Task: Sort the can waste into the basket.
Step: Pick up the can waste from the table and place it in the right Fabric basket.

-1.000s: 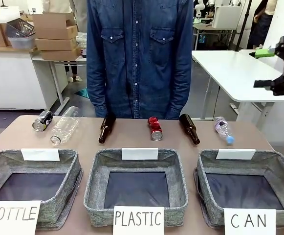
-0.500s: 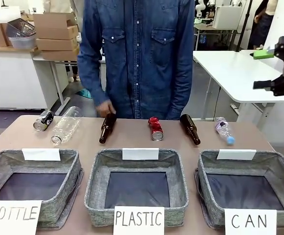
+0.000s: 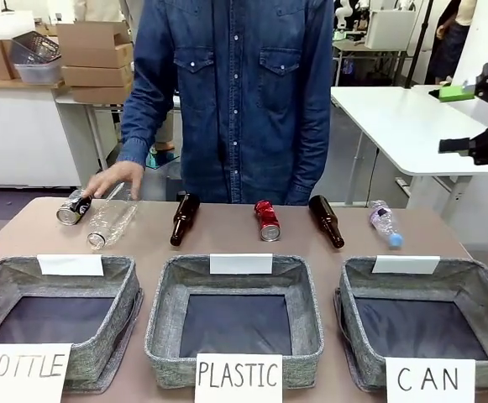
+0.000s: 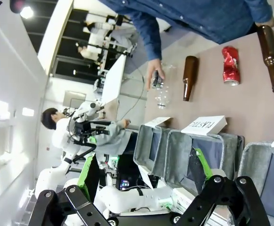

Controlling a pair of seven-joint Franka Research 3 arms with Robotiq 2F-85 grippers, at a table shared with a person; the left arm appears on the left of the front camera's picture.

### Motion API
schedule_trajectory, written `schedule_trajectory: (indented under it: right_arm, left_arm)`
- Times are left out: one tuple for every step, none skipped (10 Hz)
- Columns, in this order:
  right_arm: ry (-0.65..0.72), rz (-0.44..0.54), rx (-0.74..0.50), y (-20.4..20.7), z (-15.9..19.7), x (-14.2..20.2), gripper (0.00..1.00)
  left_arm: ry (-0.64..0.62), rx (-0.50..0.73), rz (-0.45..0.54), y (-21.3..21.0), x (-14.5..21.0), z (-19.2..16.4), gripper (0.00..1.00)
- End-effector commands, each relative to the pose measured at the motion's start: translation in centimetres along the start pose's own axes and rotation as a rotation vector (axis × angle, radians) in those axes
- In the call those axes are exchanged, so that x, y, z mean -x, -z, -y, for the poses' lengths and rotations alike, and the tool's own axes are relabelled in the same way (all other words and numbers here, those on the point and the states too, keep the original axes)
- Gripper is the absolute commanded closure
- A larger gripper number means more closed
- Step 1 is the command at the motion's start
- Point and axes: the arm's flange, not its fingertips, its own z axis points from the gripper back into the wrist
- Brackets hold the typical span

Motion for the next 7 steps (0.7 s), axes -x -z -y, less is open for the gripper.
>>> schedule_trajectory:
  right_arm:
    - [-0.028,0.007,-0.023,0.4,-0.1,-0.4,0.00]
    - [-0.028,0.007,-0.023,0.4,-0.1,-0.4,0.00]
    - [-0.028,0.007,-0.023,0.4,-0.1,-0.4,0.00]
    - [-0.028,0.007,-0.023,0.4,-0.1,-0.4,0.00]
    - [-0.028,0.007,-0.023,0.4,-0.1,-0.4,0.00]
    - [-0.028,0.007,-0.023,0.4,-0.1,-0.4,0.00]
    - [-0.028,0.007,-0.023,0.4,-0.1,-0.4,0.00]
  left_arm:
    - [0.071,0.085,-0.094,-0.6,-1.6,-1.1,0.00]
    - [0.104,0.155,-0.050,-2.6,-0.4,-1.7,0.00]
    - [0.113,0.202,-0.007,-4.4,1.2,-2.3,0.00]
    - [0.139,0.241,0.044,-5.9,3.6,-2.6,0.00]
    - [0.130,0.242,0.143,-7.1,6.1,-2.7,0.00]
    - [0.114,0.230,0.223,-7.4,8.1,-2.6,0.00]
    - [0.082,0.211,0.297,-7.2,8.9,-2.7,0.00]
